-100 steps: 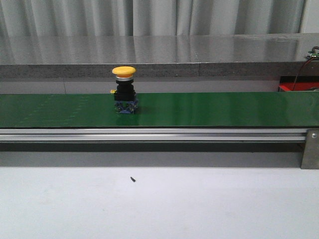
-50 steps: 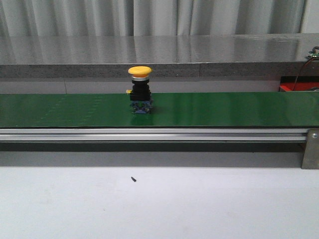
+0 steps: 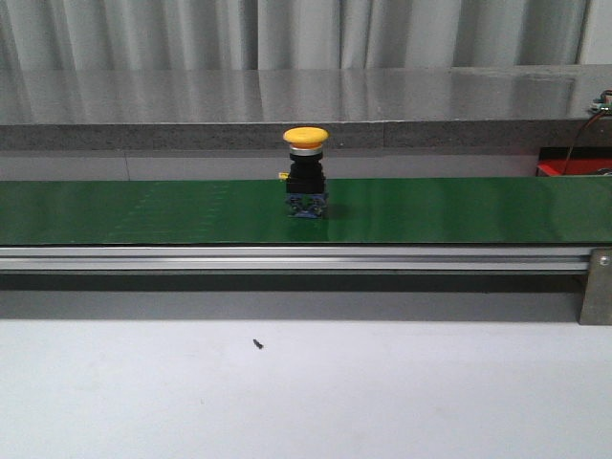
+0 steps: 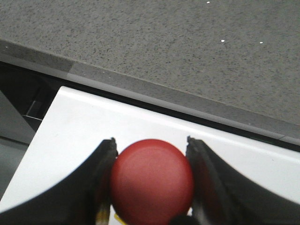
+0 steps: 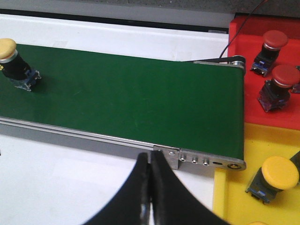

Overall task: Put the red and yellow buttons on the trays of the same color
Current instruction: 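Close the left gripper on the red button and lift it, then lower the red button onto the belt start and open the left gripper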

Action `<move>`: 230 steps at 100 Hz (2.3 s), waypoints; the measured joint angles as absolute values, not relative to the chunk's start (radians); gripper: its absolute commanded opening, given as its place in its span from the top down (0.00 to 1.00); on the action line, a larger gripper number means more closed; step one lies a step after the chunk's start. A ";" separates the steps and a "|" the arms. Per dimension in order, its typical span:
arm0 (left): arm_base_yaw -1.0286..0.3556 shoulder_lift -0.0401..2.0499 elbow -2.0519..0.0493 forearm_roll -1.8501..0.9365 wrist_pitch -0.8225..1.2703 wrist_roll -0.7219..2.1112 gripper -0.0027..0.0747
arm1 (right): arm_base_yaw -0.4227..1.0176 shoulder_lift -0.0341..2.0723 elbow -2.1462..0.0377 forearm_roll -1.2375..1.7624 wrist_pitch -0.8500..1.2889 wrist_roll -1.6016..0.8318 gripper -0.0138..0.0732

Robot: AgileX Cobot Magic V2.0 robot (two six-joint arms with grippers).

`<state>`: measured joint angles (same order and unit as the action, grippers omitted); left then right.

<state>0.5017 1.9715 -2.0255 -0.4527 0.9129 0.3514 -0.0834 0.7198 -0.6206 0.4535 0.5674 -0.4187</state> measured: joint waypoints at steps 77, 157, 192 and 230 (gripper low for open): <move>0.207 1.615 -1.249 -0.464 0.583 0.526 0.88 | -0.083 0.720 -0.621 0.454 0.567 -0.419 0.92; 0.113 1.708 -1.158 -0.539 0.419 0.539 0.40 | -0.083 0.720 -0.621 0.454 0.546 -0.419 0.92; 0.102 1.672 -1.172 -0.574 0.399 0.539 0.15 | -0.083 0.720 -0.621 0.454 0.546 -0.419 0.92; 0.087 1.456 -1.193 -0.577 0.395 0.539 0.15 | -0.083 0.720 -0.621 0.454 0.562 -0.419 0.20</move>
